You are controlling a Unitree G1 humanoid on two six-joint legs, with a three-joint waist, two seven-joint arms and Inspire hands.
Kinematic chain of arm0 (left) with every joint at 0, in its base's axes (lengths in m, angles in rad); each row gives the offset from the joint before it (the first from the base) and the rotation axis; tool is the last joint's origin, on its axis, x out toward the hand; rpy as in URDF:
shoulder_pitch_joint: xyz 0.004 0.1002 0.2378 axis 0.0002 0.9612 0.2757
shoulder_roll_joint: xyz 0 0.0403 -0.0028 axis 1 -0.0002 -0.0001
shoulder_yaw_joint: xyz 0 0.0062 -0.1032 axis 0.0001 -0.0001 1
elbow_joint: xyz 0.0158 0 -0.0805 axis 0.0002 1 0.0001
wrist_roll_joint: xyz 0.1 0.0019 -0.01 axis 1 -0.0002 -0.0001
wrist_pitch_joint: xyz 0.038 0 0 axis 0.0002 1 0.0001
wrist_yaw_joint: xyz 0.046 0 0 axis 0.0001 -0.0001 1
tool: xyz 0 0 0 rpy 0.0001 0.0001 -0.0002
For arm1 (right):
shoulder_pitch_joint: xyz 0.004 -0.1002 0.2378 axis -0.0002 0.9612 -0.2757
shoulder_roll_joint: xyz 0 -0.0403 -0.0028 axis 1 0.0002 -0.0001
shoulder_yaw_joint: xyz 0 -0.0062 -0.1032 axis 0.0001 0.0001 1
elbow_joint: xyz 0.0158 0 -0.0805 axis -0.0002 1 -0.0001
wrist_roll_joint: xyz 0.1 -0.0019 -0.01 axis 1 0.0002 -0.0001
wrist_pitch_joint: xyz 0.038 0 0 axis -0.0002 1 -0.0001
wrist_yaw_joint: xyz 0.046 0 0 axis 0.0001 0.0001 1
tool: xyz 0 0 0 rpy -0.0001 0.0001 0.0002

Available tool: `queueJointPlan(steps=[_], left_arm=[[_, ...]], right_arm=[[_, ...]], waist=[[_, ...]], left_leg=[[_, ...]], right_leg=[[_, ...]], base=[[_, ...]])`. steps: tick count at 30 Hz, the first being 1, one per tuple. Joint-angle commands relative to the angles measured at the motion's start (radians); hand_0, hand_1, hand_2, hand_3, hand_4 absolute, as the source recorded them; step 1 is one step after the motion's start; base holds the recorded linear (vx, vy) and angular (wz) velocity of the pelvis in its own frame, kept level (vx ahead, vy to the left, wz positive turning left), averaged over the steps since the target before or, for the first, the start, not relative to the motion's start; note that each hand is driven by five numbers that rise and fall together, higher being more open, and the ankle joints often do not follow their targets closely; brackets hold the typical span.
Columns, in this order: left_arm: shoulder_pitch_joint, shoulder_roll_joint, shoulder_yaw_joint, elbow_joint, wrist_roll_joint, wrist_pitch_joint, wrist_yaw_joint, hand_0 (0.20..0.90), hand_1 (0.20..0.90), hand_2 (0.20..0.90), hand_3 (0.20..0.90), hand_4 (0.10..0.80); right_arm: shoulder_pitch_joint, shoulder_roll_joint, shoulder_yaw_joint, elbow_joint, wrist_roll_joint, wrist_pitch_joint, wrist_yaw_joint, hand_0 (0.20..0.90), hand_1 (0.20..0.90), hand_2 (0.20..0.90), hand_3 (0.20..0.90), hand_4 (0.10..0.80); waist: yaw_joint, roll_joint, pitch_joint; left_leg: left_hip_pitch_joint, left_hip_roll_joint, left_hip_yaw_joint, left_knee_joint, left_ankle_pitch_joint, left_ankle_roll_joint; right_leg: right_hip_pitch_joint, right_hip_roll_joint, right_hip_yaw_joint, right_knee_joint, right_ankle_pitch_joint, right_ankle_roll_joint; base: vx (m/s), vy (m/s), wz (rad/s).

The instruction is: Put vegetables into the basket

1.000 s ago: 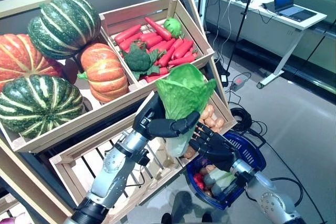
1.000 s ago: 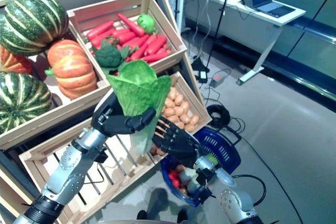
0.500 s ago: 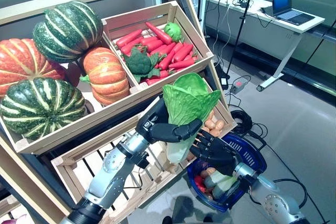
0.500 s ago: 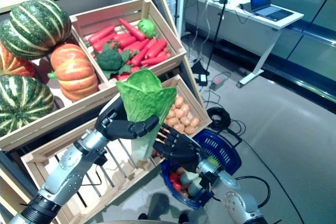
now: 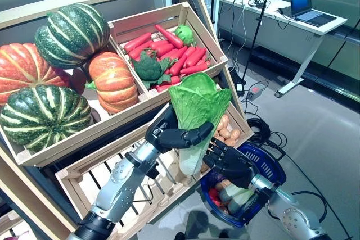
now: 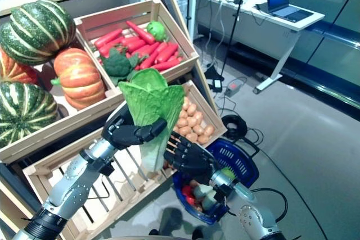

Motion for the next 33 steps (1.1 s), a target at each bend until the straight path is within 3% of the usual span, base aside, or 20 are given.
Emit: queueJointPlan(steps=[1, 7, 12, 18, 24, 33], left_arm=[[-0.116, -0.110, -0.104, -0.073, -0.149, -0.002, -0.178, 0.300, 0.300, 0.300, 0.300, 0.400], [-0.129, -0.120, -0.176, -0.075, -0.176, 0.078, -0.267, 0.300, 0.300, 0.300, 0.300, 0.400], [-0.133, -0.089, -0.190, -0.067, -0.143, 0.042, -0.259, 0.300, 0.300, 0.300, 0.300, 0.400], [-0.109, -0.035, -0.099, -0.084, -0.090, -0.003, -0.187, 0.300, 0.300, 0.300, 0.300, 0.400], [-0.043, 0.024, 0.062, -0.099, -0.053, -0.045, -0.149, 0.300, 0.300, 0.300, 0.300, 0.400], [-0.013, 0.065, 0.148, -0.094, 0.033, -0.130, -0.065, 0.300, 0.300, 0.300, 0.300, 0.400]], right_arm=[[-0.111, 0.087, 0.125, -0.087, 0.075, -0.006, 0.113, 0.900, 0.900, 0.900, 0.900, 0.800], [-0.137, 0.089, 0.173, -0.078, 0.064, 0.009, 0.123, 0.900, 0.900, 0.900, 0.900, 0.800], [-0.150, 0.057, 0.161, -0.087, 0.063, -0.013, 0.099, 0.900, 0.900, 0.900, 0.900, 0.800], [-0.124, -0.004, 0.062, -0.112, 0.028, -0.035, 0.052, 0.900, 0.900, 0.900, 0.900, 0.800], [-0.054, -0.071, -0.101, -0.160, 0.004, -0.038, 0.009, 0.900, 0.900, 0.900, 0.900, 0.800], [0.009, -0.094, -0.192, -0.170, -0.012, -0.023, 0.016, 0.900, 0.900, 0.900, 0.900, 0.800]], waist=[[-0.008, -0.035, -0.091], [-0.009, -0.034, -0.097], [-0.010, -0.036, -0.099], [-0.011, -0.040, -0.097], [-0.016, -0.044, -0.087], [-0.028, -0.047, -0.081]], left_leg=[[0.001, 0.002, -0.005, 0.001, -0.046, -0.025], [-0.001, 0.003, -0.003, 0.001, -0.046, -0.024], [-0.002, 0.004, 0.000, 0.001, -0.044, -0.024], [-0.006, 0.007, 0.002, 0.001, -0.041, -0.025], [-0.013, 0.011, 0.005, 0.001, -0.037, -0.026], [-0.012, 0.018, 0.008, 0.001, -0.036, -0.029]], right_leg=[[0.037, -0.053, 0.000, 0.001, 0.030, 0.030], [0.035, -0.052, 0.009, 0.001, 0.030, 0.031], [0.034, -0.051, 0.012, 0.001, 0.032, 0.032], [0.030, -0.051, 0.009, 0.001, 0.037, 0.033], [0.023, -0.050, 0.006, 0.001, 0.039, 0.030], [0.023, -0.048, 0.007, 0.001, 0.036, 0.028]], base=[[0.000, 0.000, 0.00], [-0.001, 0.001, -0.02], [-0.001, -0.002, -0.05], [0.000, 0.000, 0.00], [0.000, 0.000, 0.00], [-0.001, 0.000, 0.00]])
